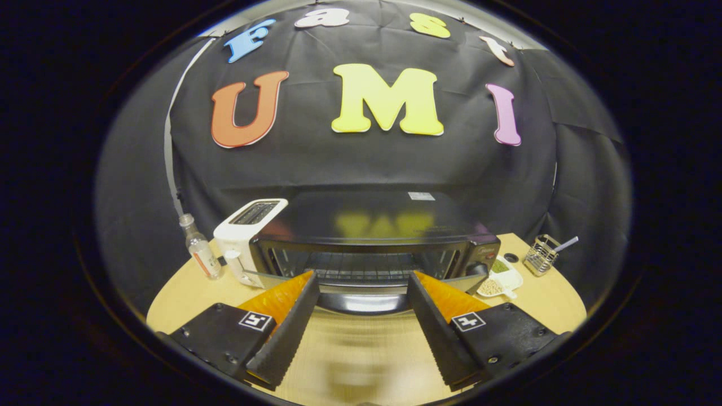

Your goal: Open the toaster oven, put the food inside, and close the toaster oven door.

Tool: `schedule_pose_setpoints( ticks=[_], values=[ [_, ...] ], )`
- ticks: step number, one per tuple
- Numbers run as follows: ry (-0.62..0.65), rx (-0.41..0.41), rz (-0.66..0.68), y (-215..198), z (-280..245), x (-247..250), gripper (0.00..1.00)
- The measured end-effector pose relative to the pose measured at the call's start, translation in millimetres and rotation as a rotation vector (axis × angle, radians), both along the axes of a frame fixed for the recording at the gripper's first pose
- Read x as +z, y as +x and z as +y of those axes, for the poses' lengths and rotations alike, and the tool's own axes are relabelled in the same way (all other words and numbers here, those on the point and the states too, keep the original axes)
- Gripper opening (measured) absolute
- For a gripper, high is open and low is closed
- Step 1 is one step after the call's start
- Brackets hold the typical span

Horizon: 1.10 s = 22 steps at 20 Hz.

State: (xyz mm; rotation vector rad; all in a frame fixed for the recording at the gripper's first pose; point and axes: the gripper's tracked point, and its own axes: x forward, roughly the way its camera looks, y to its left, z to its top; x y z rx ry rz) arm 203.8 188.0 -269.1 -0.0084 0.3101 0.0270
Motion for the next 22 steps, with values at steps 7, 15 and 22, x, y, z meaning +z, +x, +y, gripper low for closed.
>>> schedule_pose_setpoints(
  ticks=[7, 15, 22],
  values=[
    [0.010, 0.020, 0.103, -48, -4, -52, 1.00],
    [-0.042, 0.022, 0.152, -71, -7, -88, 1.00],
    [0.055, 0.021, 0.301, -85, -8, -140, 1.00]
  ],
)
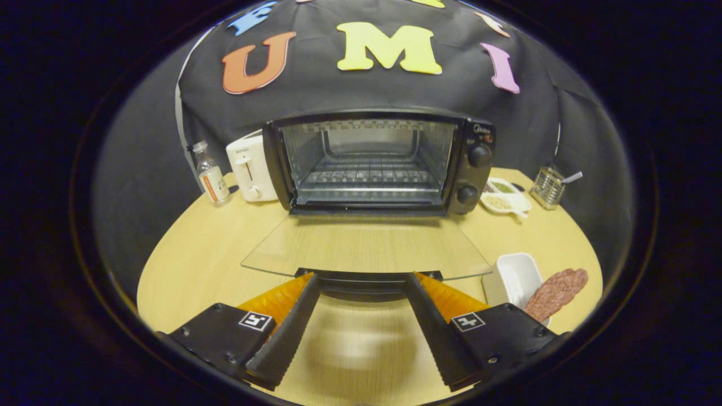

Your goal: Open the toaster oven, put the food inside, and close the toaster oven door.

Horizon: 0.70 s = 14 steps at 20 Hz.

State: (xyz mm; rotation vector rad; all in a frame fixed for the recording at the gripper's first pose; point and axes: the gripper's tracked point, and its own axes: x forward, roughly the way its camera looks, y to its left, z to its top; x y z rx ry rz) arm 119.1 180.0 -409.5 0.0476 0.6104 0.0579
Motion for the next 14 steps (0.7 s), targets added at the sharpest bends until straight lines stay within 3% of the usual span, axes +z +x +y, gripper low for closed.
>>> schedule_pose_setpoints(
  ticks=[9, 14],
  values=[
    [-0.052, 0.015, 0.035, 1, -3, -18, 0.99],
    [-0.041, 0.086, 0.006, -5, -18, 17, 1.00]
  ],
)
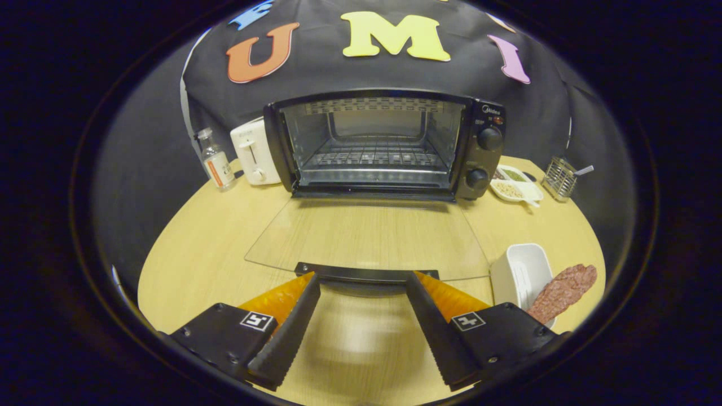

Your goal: Open the toaster oven, put the food inside, and close the toaster oven door.

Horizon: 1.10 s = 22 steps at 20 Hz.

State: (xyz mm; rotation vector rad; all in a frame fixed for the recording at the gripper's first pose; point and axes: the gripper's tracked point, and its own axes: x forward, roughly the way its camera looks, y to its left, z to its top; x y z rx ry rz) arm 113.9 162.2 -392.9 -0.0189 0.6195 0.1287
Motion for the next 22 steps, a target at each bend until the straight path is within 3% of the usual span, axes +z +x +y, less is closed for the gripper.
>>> schedule_pose_setpoints(
  ticks=[8, 12, 16, 18, 22],
  values=[
    [-0.122, 0.022, -0.098, 3, -166, 81, 1.00],
    [-0.082, 0.035, 0.001, -5, -238, 58, 1.00],
    [0.097, 0.146, 0.164, -28, -247, 19, 0.94],
    [0.220, 0.193, 0.245, -39, -240, 8, 0.87],
    [0.489, 0.203, 0.388, -51, -225, -2, 0.51]
  ],
)
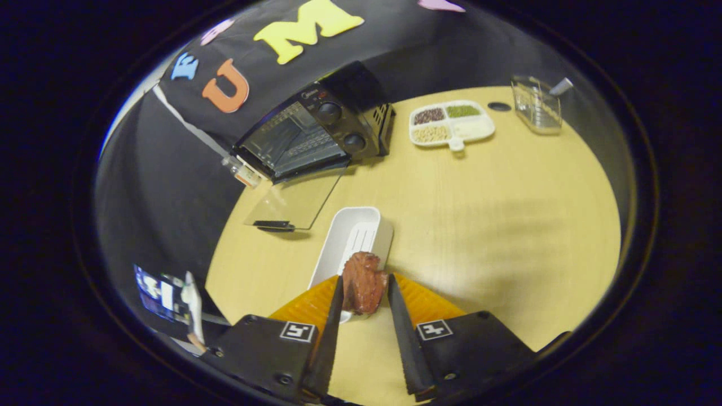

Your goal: Open the toaster oven, put the food inside, and close the toaster oven door.

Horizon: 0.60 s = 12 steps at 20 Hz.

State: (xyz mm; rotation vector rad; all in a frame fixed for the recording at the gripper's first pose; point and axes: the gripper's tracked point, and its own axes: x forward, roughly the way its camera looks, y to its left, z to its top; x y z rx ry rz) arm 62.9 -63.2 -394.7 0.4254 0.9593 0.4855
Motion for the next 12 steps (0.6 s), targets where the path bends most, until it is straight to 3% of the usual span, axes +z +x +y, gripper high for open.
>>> schedule_pose_setpoints(
  ticks=[3, 7, 12],
  values=[
    [0.104, -0.021, 0.050, 2, 2, 4, 0.23],
    [0.093, -0.005, 0.022, 6, -1, 19, 0.16],
    [0.133, -0.025, -0.056, 7, 19, 67, 0.16]
  ],
)
